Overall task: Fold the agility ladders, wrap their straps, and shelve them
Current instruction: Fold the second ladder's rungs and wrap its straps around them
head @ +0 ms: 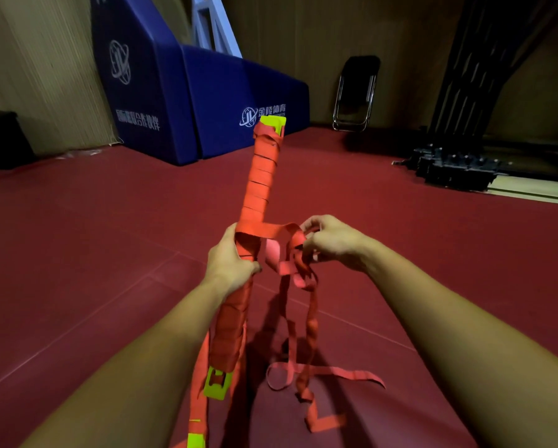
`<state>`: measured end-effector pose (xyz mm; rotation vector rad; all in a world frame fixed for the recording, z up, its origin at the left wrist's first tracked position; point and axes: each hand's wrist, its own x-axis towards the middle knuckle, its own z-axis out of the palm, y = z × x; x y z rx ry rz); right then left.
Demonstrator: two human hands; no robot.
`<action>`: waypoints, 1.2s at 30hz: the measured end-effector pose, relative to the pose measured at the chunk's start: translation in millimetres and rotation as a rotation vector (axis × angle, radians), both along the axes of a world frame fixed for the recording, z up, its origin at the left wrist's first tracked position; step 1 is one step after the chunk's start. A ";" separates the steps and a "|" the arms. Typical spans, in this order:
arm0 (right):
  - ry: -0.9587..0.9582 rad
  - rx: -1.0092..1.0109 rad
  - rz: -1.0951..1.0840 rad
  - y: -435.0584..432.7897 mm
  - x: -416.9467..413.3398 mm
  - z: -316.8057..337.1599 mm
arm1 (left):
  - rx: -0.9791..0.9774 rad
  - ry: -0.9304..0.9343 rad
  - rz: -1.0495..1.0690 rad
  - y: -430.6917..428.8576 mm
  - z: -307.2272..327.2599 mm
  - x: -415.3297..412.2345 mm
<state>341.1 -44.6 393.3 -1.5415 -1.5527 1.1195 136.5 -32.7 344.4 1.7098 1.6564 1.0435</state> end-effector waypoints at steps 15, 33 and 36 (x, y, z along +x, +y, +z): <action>0.213 -0.002 0.133 -3.7 13.0 6.8 | -0.047 0.072 0.017 0.0 -3.3 -2.9; -0.232 0.211 -0.099 -2.7 1.1 6.6 | 0.015 0.036 -0.237 -15.6 5.9 5.2; -0.033 0.233 -0.149 -2.9 -0.2 11.8 | 0.015 0.066 -0.232 -13.2 2.9 1.5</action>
